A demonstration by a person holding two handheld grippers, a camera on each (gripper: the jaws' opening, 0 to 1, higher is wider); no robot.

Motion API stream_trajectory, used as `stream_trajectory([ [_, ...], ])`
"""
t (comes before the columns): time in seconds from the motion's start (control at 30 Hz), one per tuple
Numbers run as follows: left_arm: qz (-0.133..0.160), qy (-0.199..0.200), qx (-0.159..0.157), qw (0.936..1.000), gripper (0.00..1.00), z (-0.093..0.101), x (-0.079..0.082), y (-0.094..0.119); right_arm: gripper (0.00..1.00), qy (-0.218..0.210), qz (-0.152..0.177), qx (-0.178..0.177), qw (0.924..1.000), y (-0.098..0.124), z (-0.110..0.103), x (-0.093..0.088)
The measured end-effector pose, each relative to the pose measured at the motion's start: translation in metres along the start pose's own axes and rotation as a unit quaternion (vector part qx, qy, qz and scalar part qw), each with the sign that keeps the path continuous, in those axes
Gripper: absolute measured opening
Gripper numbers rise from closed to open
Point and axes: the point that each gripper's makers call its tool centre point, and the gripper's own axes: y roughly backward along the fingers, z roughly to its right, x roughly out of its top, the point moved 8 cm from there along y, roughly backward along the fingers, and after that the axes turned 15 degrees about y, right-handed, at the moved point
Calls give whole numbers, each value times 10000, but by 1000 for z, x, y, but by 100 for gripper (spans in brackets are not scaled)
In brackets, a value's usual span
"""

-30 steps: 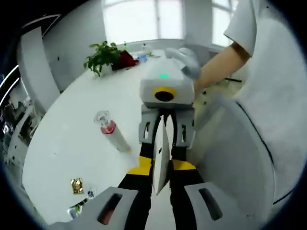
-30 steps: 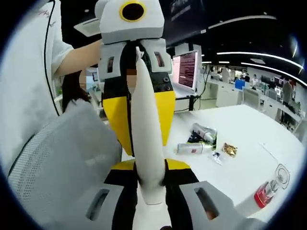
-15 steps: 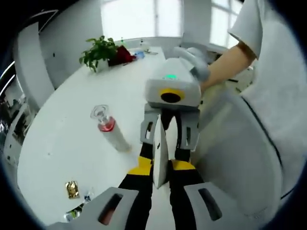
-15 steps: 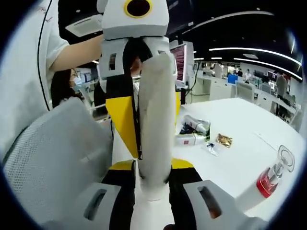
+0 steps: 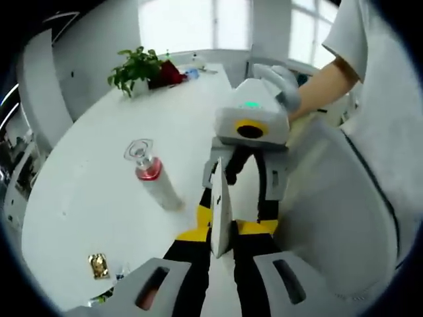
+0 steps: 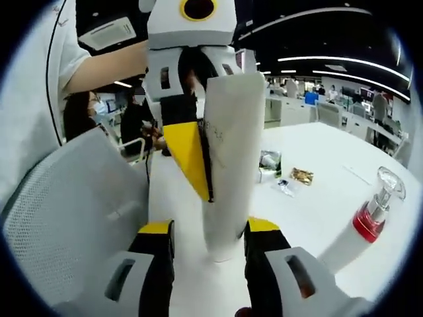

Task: Arrange the skincare products in the storage area until every visible bottle or jar stands upright without overlapping.

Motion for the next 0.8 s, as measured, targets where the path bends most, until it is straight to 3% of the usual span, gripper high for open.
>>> stream_trajectory([
  [0.33,277,75,185,9994,15,-14,3,-15,64,-269,-246,-385,9986,10,-7,-15],
  [0.8,451,105,390,9982,15,-35,5,-27,76,-707,-291,-913,9929,30,0,-28],
])
